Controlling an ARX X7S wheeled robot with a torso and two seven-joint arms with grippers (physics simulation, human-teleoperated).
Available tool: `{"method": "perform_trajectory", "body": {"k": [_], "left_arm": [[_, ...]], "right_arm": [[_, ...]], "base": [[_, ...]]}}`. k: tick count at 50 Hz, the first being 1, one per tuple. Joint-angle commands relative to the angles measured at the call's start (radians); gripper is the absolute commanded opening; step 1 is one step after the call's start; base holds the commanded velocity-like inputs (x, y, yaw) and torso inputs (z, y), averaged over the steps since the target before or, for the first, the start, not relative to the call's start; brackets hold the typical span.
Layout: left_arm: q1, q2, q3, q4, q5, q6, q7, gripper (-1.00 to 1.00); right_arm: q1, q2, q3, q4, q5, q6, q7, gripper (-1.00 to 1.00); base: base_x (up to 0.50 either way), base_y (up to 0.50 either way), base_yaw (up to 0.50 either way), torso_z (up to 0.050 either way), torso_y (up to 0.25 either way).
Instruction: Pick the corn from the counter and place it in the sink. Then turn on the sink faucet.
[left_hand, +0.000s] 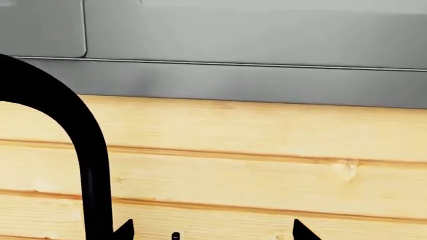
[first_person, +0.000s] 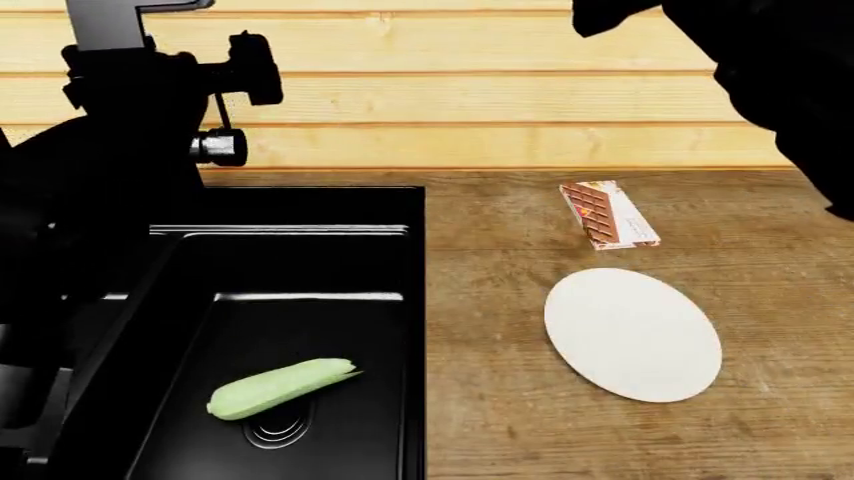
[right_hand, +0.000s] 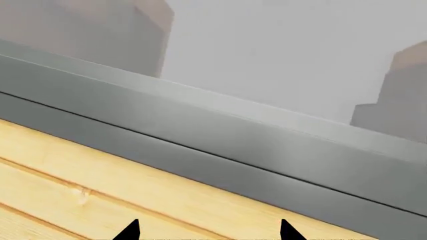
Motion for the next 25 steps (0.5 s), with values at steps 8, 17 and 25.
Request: {"method": "perform_trajectory", "body": {"k": [8,17,25], "left_arm": [[-0.159,0.234,0.064,-0.704,0.207,0.389,0.282,1.00],[-0.272,0.328,-0.005,-1.041,0.338,0.553,0.377,1.00],[-0.254,0.334,-0.180,-1.041,0.521,0.537,0.379,1.00]], "right_arm": [[-0.028,0.010,0.013,-0.014,0.010,-0.016,0.006,1.00],[-0.037,0.009,0.015,-0.011,0.009,-0.024,0.000,1.00],[-0.038,0.015,0.020,-0.023,0.015,-0.021,0.003,1.00]], "base": [[0.00,0.00,0.00,0.000,0.000],[0.00,0.00,0.00,0.000,0.000],[0.00,0.00,0.00,0.000,0.000]]}}
